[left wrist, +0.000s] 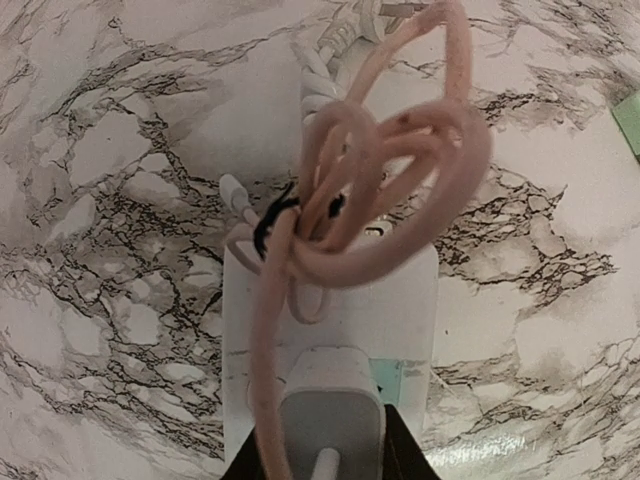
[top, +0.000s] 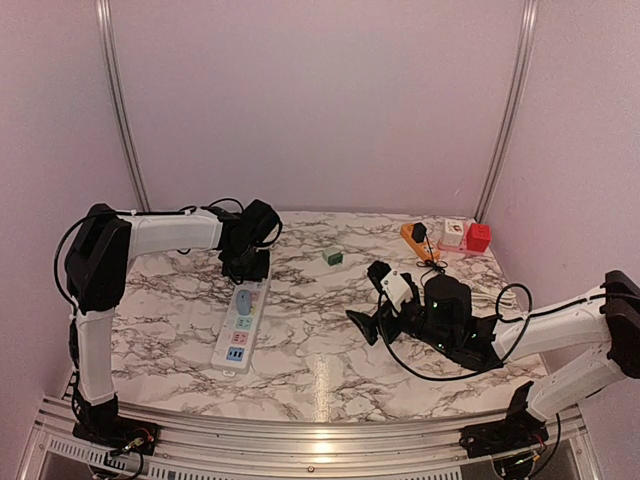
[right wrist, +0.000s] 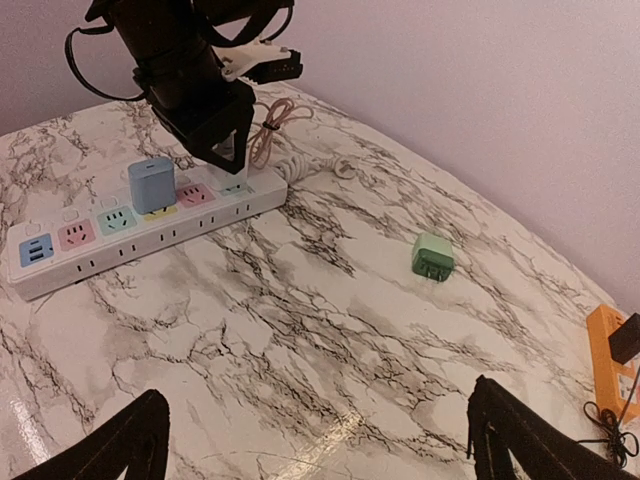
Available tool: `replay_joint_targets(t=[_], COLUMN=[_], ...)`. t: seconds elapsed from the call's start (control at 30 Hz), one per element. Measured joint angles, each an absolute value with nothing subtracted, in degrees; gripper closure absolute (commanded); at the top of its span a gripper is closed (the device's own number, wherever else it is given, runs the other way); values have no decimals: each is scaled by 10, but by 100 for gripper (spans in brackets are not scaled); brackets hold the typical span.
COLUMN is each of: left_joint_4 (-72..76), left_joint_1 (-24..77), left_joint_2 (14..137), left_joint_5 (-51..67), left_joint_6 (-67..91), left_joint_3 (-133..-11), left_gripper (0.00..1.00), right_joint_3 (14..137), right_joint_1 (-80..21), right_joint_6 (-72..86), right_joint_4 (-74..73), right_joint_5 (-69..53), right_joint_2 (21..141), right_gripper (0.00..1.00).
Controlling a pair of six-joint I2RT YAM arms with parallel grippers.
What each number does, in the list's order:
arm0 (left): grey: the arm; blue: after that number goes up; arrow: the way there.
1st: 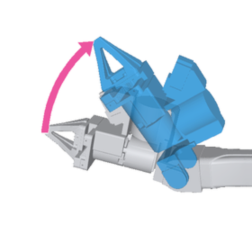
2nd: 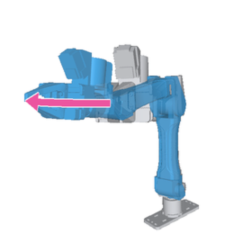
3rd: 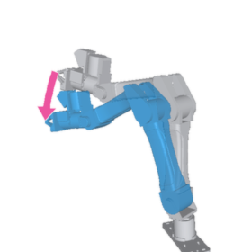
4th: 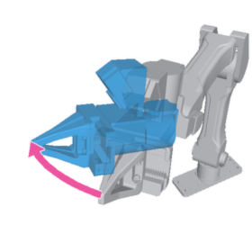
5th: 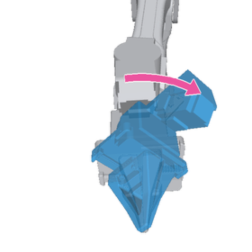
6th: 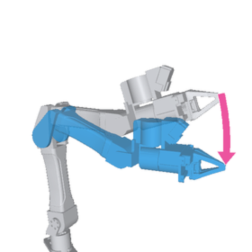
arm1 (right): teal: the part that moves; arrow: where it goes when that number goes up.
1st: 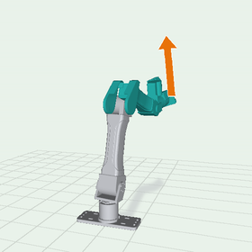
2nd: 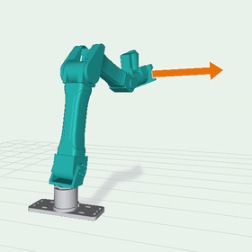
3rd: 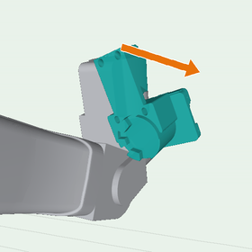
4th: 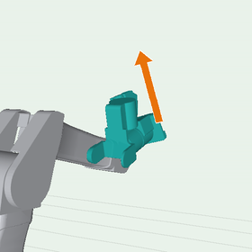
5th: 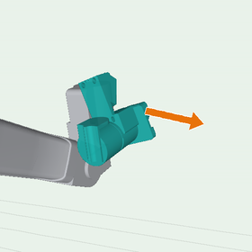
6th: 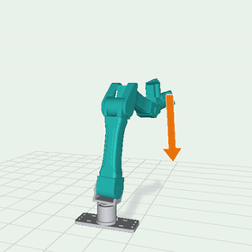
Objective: Insert the plug
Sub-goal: Insert the plug into the socket slot.
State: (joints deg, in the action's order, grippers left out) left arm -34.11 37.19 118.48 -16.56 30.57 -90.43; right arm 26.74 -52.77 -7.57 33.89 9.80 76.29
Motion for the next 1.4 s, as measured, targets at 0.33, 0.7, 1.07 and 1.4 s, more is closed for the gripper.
replay_joint_targets(t=[0.33, 0.7, 1.07, 1.4], left_joint_4=[-349, -350, -350, -354], left_joint_1=[370, 369, 369, 368], left_joint_2=[1185, 1185, 1184, 1183], left_joint_5=[-161, -161, -159, -155], left_joint_6=[304, 304, 304, 305], left_joint_3=[-910, -911, -911, -911], left_gripper=[89, 84, 73, 65], right_joint_3=[267, 267, 267, 267], right_joint_1=[-528, -528, -528, -528], right_joint_6=[-76, -76, -76, -76], right_joint_4=[339, 341, 342, 343], right_joint_5=[98, 98, 98, 98], right_joint_2=[763, 763, 763, 763], right_gripper=[1, 1, 2, 1])
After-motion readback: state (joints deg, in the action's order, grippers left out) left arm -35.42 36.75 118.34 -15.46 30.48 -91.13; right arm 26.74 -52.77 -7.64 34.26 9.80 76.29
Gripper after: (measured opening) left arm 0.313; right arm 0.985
